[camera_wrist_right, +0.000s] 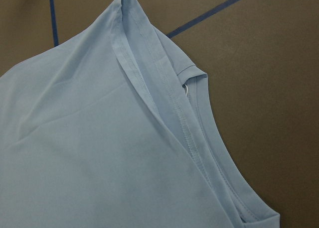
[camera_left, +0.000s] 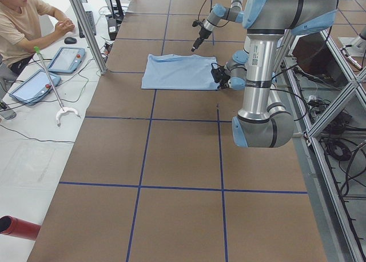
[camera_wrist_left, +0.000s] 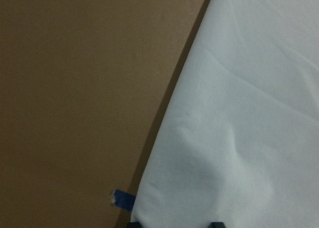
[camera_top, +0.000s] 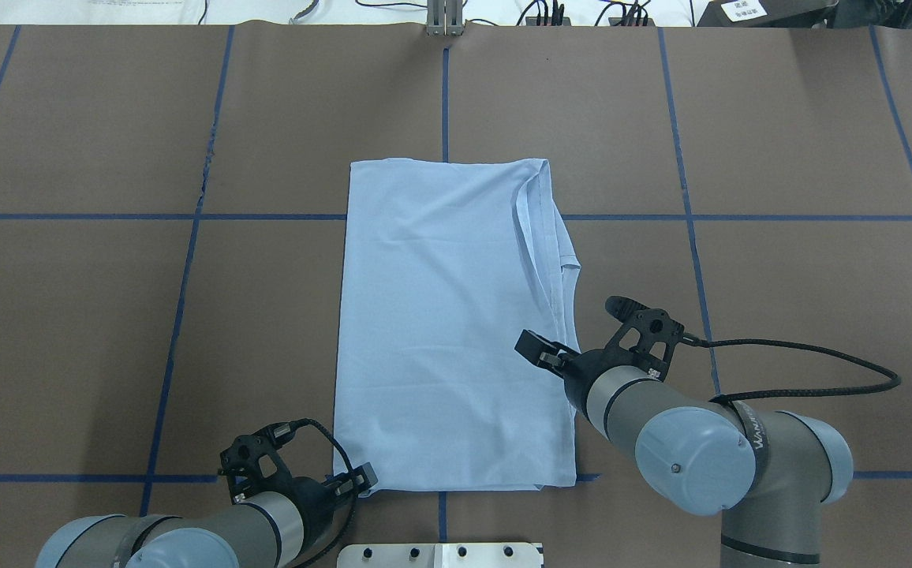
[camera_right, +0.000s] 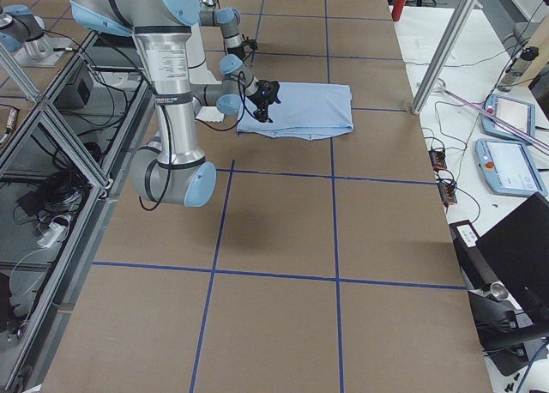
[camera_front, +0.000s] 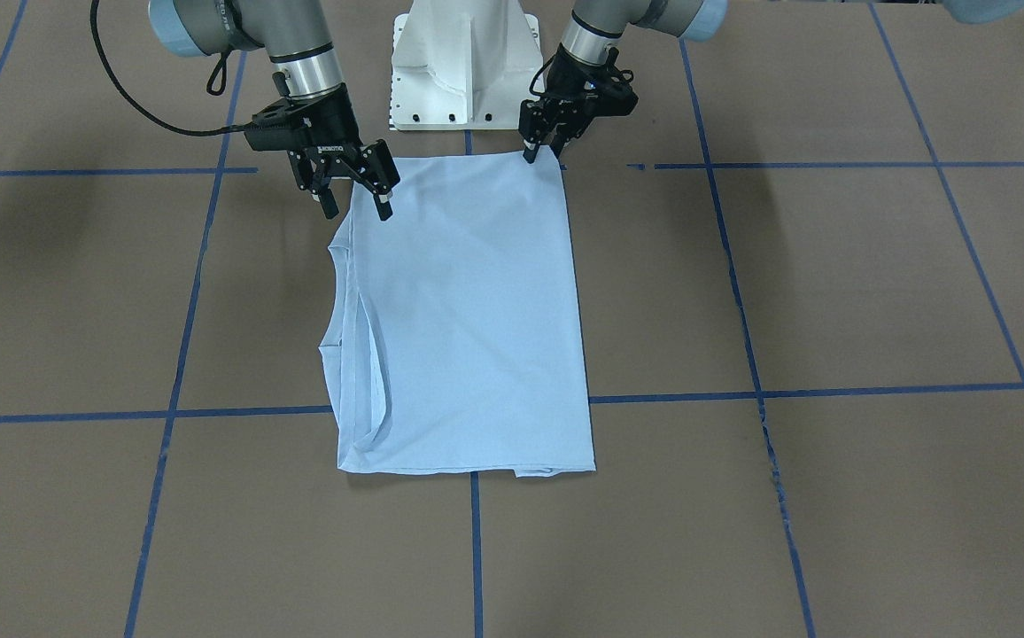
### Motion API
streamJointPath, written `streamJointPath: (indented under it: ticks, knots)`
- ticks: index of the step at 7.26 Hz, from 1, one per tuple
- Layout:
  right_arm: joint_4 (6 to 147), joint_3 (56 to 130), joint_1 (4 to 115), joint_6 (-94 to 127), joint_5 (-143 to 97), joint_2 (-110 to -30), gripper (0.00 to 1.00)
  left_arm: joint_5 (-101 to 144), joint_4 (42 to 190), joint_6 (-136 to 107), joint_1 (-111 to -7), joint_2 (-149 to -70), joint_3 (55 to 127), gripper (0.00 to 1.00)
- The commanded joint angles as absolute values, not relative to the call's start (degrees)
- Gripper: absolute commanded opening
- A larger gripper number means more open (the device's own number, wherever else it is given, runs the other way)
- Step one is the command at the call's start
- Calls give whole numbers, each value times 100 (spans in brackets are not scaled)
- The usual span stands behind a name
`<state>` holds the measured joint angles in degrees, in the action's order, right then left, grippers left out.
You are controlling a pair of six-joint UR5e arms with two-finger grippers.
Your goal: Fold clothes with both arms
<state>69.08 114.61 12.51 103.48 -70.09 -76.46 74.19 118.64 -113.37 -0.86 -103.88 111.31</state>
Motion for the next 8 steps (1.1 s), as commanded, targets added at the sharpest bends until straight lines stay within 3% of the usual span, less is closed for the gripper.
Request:
streamJointPath:
  ticks: [1, 2, 3, 4, 5, 6, 7, 8]
  knots:
    - [6908, 11461, 1248, 10345, -7005, -7646, 100, 7418, 11865, -11329, -123, -10380, 11136, 65]
    - [6908, 11461, 1248, 10345, -7005, -7646, 100, 7418, 11857, -11320, -149, -10380, 11136, 65]
    - [6908, 11461, 1248, 10345, -7005, -7646, 100, 7418, 11865, -11338, -158, -10380, 11136, 59]
    - [6908, 11461, 1231, 10345, -7005, -7646, 100, 7409, 11857, -11338, -158, -10389, 11136, 36]
    - [6908, 11452, 1222, 10345, -6996, -7655, 100, 7409, 11856, -11338, -158, -10380, 11136, 27]
    - [6908, 11391, 1213, 10362, -6961, -7647, 100, 7409, 11856, -11338, -150, -10380, 11136, 7]
    - [6934, 11312, 1143, 10736, -6935, -7629, 99, 7409, 11856, -11338, -141, -10380, 11153, 0]
    - [6995, 11303, 1029, 11053, -6830, -7594, 93, 7409, 11856, -11338, -115, -10380, 11153, 0]
